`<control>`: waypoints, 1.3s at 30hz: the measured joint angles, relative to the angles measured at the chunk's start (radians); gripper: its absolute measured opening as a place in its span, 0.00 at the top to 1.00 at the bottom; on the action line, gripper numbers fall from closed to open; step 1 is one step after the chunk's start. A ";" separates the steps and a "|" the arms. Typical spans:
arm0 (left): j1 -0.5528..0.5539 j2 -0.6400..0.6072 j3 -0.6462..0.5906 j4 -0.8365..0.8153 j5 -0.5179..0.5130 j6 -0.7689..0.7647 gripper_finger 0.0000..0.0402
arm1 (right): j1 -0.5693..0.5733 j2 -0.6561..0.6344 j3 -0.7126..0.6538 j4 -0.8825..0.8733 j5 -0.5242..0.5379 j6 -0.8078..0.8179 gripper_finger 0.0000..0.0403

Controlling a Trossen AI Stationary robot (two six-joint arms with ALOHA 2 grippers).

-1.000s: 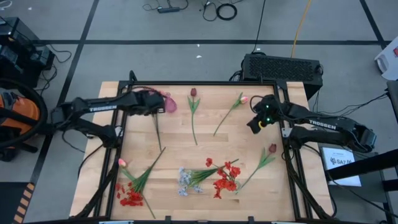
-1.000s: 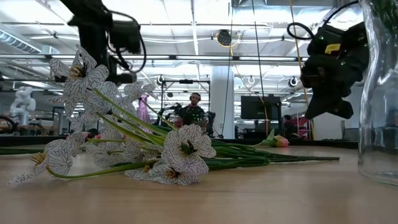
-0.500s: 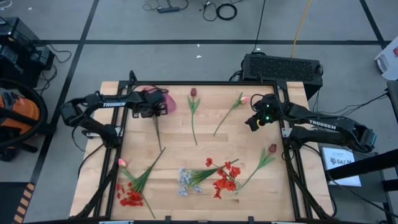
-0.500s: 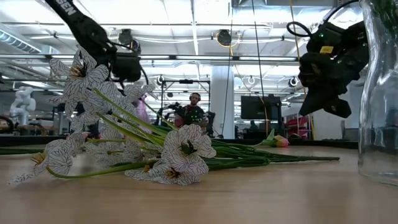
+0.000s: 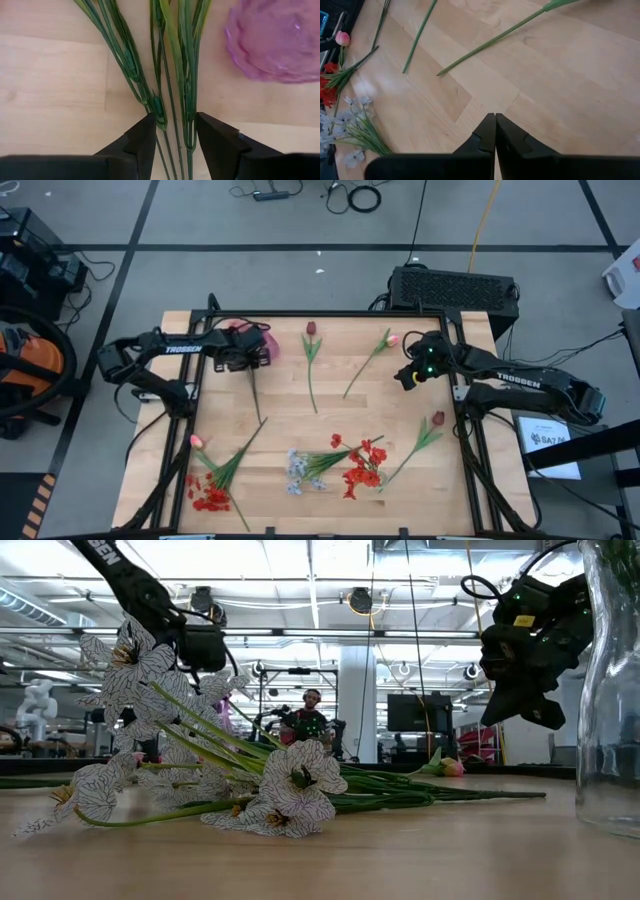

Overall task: Sort flowers into vase by color
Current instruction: Put the pink flowers into the pink vase

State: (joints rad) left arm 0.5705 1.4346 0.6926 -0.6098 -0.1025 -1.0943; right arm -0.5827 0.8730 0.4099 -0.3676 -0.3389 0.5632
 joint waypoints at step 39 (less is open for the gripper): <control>-0.153 -0.038 -0.006 -0.249 0.012 -0.187 0.97 | 0.000 0.000 0.000 0.000 0.001 -0.029 1.00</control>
State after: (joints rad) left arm 0.4175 1.3965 0.6867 -0.8583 -0.0900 -1.2812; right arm -0.5827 0.8726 0.4103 -0.3671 -0.3382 0.5343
